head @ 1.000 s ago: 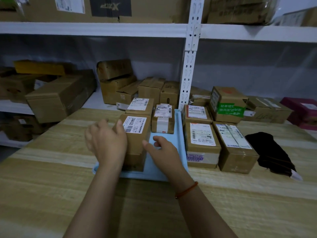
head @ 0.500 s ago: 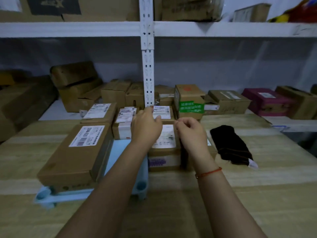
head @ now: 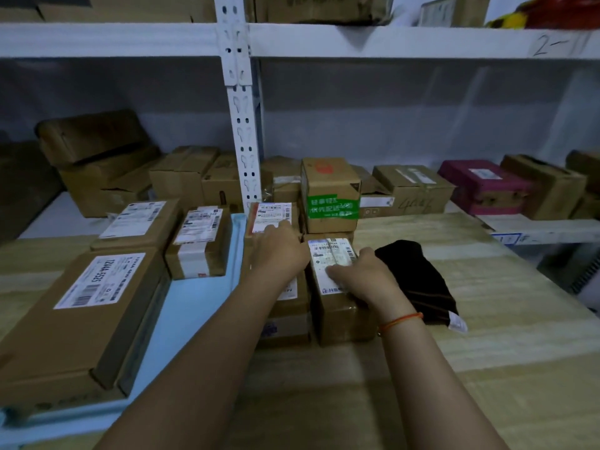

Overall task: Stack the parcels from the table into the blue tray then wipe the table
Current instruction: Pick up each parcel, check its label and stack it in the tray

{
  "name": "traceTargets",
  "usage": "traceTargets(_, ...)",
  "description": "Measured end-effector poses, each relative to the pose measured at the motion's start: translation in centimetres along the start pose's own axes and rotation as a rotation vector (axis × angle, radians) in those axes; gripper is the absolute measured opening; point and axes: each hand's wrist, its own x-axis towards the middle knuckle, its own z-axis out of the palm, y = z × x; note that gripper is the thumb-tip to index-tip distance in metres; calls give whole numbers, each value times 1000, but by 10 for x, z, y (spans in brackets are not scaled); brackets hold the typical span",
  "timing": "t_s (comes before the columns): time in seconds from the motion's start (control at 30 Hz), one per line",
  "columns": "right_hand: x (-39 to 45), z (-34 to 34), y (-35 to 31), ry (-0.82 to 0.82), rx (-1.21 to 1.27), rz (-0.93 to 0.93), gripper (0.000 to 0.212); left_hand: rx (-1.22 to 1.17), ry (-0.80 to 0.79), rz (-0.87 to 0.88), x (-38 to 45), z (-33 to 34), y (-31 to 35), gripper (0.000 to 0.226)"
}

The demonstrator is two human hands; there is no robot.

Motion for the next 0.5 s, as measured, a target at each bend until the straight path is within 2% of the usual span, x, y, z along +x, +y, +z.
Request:
traceTargets(0.07, 0, 2, 4, -16, -18, 6, 50, 66, 54, 69, -6, 7, 5, 29)
traceTargets(0.17, 0, -1, 11, -6, 10, -19, 26, 80, 4, 114, -14, 15, 12, 23)
traceTargets(0.27, -2, -3, 19, 15, 78, -25, 28, 42, -22, 135, -24, 16, 18, 20)
traceTargets(0.33, -6, -2, 22, 21, 124, -38, 26, -72, -53, 131, -31, 14, 21, 17)
traceTargets(0.5, -18, 3, 32, 57, 136, -51, 26, -247, -122, 86, -61, 8, 24, 32)
